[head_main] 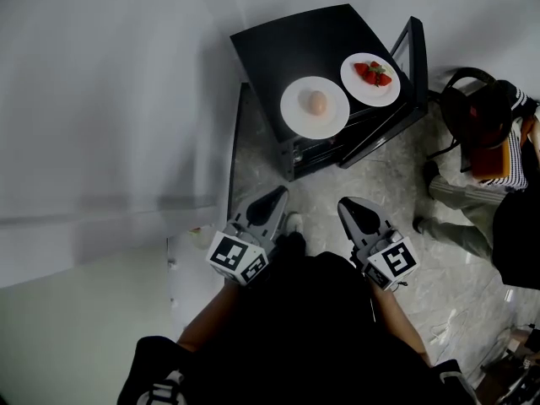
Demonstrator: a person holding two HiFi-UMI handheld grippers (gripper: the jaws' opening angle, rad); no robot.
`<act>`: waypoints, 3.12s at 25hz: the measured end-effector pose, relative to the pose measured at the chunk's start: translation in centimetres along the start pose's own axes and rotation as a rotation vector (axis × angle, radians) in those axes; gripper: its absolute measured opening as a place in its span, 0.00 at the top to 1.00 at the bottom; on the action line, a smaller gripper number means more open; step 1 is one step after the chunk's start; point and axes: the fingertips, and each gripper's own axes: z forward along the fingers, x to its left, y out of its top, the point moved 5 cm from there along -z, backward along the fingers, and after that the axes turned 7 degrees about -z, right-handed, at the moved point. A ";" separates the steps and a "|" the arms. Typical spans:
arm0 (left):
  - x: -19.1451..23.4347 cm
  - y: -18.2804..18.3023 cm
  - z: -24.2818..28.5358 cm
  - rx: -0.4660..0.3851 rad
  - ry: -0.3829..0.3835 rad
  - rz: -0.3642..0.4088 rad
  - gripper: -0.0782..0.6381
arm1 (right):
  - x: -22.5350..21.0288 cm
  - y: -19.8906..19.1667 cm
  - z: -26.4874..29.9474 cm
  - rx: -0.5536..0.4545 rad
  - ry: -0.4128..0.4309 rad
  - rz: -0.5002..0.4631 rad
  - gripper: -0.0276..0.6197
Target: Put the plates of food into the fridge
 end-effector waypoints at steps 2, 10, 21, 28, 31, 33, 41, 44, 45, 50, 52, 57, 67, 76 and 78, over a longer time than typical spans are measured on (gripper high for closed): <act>0.5 0.6 0.3 -0.001 -0.003 -0.002 0.84 | -0.5 0.0 0.7 -0.007 -0.004 -0.005 0.90; 2.2 1.2 1.3 -0.002 0.024 -0.016 0.84 | -2.5 0.3 2.9 -0.061 -0.005 0.169 0.90; 1.8 2.1 2.7 -0.024 0.058 -0.004 0.84 | -6.2 0.7 6.0 -0.114 0.093 0.491 0.81; 1.8 2.3 3.6 -0.028 0.063 0.016 0.84 | -8.4 0.5 8.2 -0.147 0.118 0.702 0.75; 2.0 2.6 3.9 -0.036 0.072 0.020 0.84 | -9.2 0.0 8.9 -0.164 0.098 0.776 0.74; 2.2 2.8 4.1 -0.039 0.079 0.022 0.84 | -9.9 0.0 9.4 -0.183 0.092 0.823 0.71; 2.9 2.9 4.4 -0.024 0.098 0.011 0.84 | -11.1 0.2 11.1 -0.221 0.088 0.967 0.70; 2.7 3.3 4.4 -0.039 0.092 -0.007 0.84 | -11.3 -0.2 11.6 -0.223 0.079 1.038 0.70; 2.7 3.4 4.4 -0.039 0.097 -0.004 0.84 | -11.3 -0.4 11.7 -0.224 0.078 1.071 0.70; 2.8 3.5 4.2 -0.040 0.120 0.007 0.84 | -11.3 -0.8 12.0 -0.239 0.082 1.172 0.80; 2.7 3.5 4.2 -0.043 0.119 0.009 0.84 | -11.3 -0.7 12.0 -0.245 0.093 1.204 0.87; 2.0 3.2 4.0 -0.037 0.106 0.003 0.84 | -11.1 -0.8 11.5 -0.252 0.095 1.268 0.88; 1.0 2.7 3.5 -0.037 0.091 0.000 0.84 | -9.5 -1.3 8.9 -0.256 0.148 1.278 0.88; 0.2 2.0 2.7 -0.030 0.078 0.000 0.84 | -8.2 -1.7 5.3 -0.269 0.173 1.259 0.88; 0.0 1.9 2.7 -0.031 0.077 -0.002 0.84 | -8.0 -1.8 4.3 -0.269 0.180 1.251 0.88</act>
